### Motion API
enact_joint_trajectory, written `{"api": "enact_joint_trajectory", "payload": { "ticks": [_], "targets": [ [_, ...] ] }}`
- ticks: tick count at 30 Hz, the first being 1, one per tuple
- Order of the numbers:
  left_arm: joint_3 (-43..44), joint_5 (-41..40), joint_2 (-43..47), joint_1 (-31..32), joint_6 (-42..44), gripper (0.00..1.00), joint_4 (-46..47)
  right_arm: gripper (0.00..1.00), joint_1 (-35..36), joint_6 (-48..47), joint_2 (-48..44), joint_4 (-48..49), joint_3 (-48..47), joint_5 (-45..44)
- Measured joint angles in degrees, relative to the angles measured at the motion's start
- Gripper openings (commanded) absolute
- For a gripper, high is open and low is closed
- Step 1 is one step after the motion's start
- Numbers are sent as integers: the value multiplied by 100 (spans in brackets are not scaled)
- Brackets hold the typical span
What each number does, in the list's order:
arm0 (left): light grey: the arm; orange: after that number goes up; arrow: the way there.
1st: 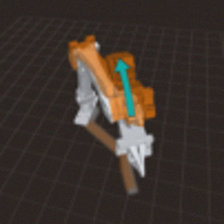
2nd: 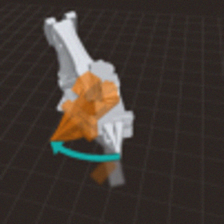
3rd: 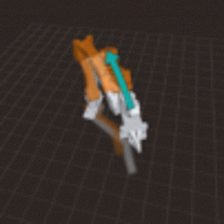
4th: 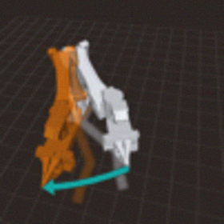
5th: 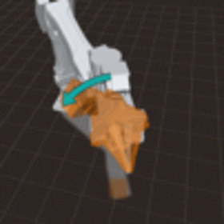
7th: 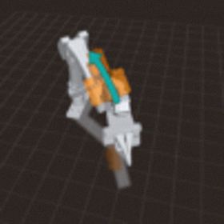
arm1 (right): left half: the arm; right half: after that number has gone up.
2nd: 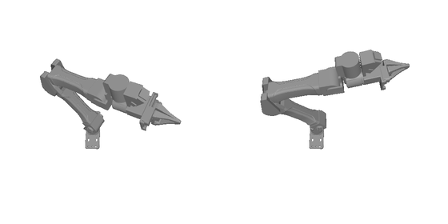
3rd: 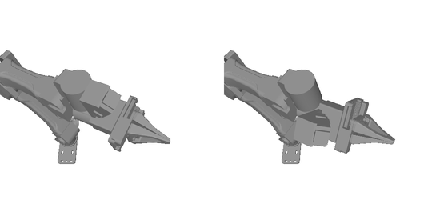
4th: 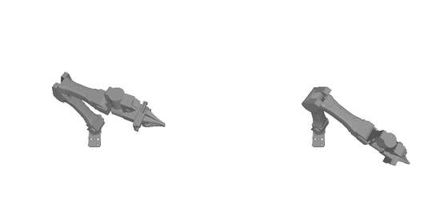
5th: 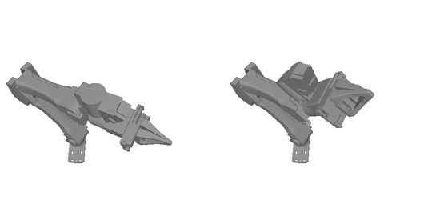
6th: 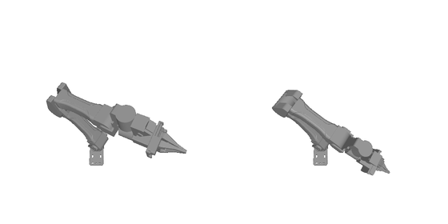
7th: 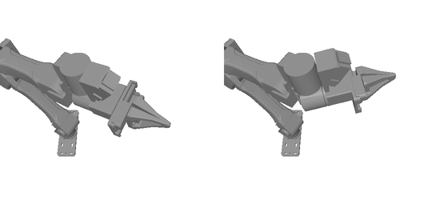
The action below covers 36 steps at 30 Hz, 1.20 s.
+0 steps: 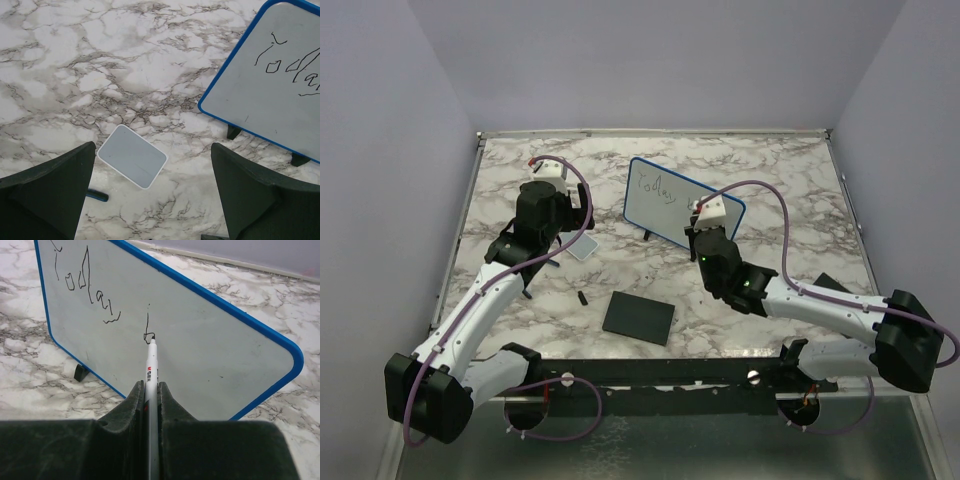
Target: Write a sentence on the whiteboard
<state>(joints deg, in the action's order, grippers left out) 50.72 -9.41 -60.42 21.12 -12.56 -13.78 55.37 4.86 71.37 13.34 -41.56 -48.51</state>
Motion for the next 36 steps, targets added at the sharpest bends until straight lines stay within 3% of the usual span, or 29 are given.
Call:
{"api": "enact_joint_trajectory", "payload": {
  "ticks": [36],
  "targets": [
    [-2,0,0,0,0,99,0,0,-35,-192,214,330,2,-184]
  ]
}}
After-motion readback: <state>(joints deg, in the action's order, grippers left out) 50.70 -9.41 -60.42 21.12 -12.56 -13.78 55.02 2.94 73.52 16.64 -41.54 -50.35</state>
